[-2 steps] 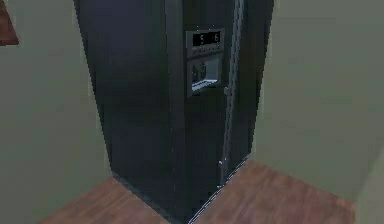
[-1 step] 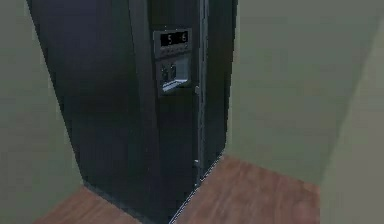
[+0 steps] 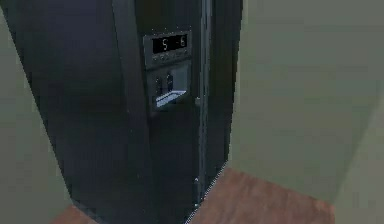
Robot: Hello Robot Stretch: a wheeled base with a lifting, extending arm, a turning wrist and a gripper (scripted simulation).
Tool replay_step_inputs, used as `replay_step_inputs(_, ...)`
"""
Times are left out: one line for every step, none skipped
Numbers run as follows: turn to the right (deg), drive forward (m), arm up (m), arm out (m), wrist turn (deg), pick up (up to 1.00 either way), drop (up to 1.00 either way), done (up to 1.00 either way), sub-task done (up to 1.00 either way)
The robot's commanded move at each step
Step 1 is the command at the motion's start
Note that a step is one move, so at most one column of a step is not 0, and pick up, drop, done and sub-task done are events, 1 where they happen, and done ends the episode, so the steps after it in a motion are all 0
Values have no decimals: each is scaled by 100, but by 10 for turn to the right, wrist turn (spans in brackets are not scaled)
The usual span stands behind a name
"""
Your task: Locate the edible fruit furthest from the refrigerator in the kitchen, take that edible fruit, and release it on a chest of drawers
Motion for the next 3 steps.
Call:
replay_step_inputs(-450,0,0,0,0,0,0,0,0)
replay_step_inputs(-450,0,0,0,0,0,0,0,0)
replay_step_inputs(-360,0,0,0,0,0,0,0,0)
